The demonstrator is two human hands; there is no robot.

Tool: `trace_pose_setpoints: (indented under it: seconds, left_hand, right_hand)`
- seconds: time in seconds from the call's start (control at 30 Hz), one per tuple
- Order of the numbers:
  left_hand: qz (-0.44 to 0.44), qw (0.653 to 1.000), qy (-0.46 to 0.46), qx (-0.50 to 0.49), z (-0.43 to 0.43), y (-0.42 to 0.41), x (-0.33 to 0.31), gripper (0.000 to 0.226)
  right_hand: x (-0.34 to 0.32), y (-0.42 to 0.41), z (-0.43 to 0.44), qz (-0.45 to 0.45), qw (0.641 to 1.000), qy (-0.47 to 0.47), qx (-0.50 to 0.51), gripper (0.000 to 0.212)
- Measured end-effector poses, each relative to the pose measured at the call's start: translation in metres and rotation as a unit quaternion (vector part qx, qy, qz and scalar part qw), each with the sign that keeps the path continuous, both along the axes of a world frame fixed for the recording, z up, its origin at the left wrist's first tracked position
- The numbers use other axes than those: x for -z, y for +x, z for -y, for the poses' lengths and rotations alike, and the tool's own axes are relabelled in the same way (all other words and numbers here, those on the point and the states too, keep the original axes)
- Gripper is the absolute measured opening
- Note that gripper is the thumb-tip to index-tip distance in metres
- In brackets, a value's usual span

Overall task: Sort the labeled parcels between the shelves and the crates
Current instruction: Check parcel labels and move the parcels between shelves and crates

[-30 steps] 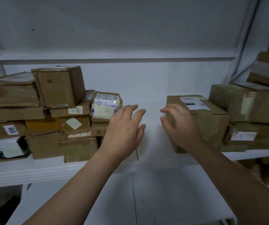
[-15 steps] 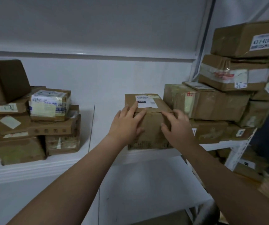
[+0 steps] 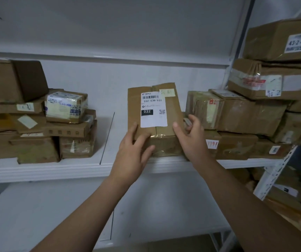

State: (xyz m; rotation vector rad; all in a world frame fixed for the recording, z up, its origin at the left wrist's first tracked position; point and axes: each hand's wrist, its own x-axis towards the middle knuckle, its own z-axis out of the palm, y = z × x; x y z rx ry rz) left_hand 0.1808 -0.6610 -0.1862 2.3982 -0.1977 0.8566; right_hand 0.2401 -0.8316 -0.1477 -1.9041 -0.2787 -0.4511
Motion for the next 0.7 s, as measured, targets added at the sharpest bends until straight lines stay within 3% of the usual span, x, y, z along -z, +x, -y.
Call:
trace_pose_setpoints:
  seconds: [0.1, 0.2, 0.3, 0.4, 0.5, 0.6, 0.7]
  left_hand:
    - [0.007, 0.995, -0.093, -0.04, 0.005, -0.009, 0.0, 0.023]
    - [0.002, 0.979, -0.188, -0.085, 0.005, -0.013, -0.006, 0.03]
    - [-0.008, 0.954, -0.287, -0.088, -0.003, -0.017, -0.011, 0.063]
    - [-0.026, 0.954, -0.274, -0.116, -0.014, -0.022, -0.012, 0.102]
    - [-0.016, 0.955, -0.286, -0.073, -0.026, -0.032, -0.012, 0.089]
    - [-0.011, 0.942, -0.334, 0.034, -0.042, -0.044, -0.012, 0.06]
    - [0.003, 0.93, -0.364, 0.055, -0.056, -0.058, -0.009, 0.038]
  right_hand:
    - [0.009, -0.005, -0.002, -0.028, 0.998, -0.017, -0.047, 0.056]
    - [0.024, -0.017, -0.003, -0.039, 0.996, 0.021, -0.075, 0.052]
    - [0.04, -0.029, -0.005, -0.066, 0.989, 0.071, -0.114, 0.054]
    - [0.05, -0.043, -0.013, -0.091, 0.983, 0.09, -0.133, 0.061]
    - [0.051, -0.059, -0.026, -0.082, 0.98, 0.111, -0.144, 0.06]
    - [0.05, -0.075, -0.04, -0.058, 0.98, 0.139, -0.132, 0.048]
    - [0.046, -0.09, -0.05, -0.035, 0.976, 0.179, -0.115, 0.027]
